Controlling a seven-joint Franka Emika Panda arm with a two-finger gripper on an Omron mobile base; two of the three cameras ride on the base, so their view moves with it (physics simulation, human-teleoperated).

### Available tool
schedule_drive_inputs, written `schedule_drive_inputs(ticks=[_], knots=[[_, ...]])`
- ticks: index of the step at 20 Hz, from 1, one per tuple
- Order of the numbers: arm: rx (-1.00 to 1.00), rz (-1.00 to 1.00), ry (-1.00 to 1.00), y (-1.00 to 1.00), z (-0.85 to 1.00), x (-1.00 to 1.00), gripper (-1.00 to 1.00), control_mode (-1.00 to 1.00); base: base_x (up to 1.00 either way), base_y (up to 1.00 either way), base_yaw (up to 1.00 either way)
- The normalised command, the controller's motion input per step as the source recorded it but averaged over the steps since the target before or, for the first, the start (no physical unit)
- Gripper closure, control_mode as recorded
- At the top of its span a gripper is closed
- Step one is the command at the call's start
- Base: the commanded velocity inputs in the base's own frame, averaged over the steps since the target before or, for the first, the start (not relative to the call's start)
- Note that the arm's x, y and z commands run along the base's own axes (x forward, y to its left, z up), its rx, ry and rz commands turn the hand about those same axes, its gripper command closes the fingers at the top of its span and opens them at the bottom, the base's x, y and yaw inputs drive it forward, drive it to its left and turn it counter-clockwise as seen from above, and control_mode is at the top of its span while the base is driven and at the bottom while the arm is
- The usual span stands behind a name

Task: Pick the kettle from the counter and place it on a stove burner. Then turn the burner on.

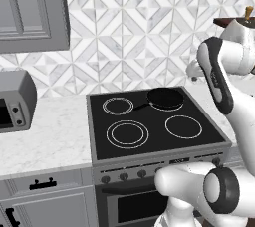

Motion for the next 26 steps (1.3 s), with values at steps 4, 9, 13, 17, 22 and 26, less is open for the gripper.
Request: schedule_drive_inputs(ticks=[4,9,13,17,22,26], knots=[[0.00,0.00,-0.15,-1.00,-0.01,0.02,-1.00,-1.00,0.00,0.00,0.00],[-0.01,0.00,-0.08,-1.00,-0.23,0.03,-1.00,-1.00,0.00,0.00,0.00],[-0.01,-0.05,-0.01,-1.00,-0.51,0.12,-1.00,-1.00,0.00,0.00,0.00],[0.00,-0.12,0.06,-1.00,-0.66,0.18,-1.00,-1.00,0.00,0.00,0.00],[-0.01,-0.17,0.18,-1.00,-0.42,0.42,-1.00,-1.00,0.00,0.00,0.00],[-0.01,-0.24,0.23,-1.00,-0.22,0.42,-1.00,-1.00,0.00,0.00,0.00]])
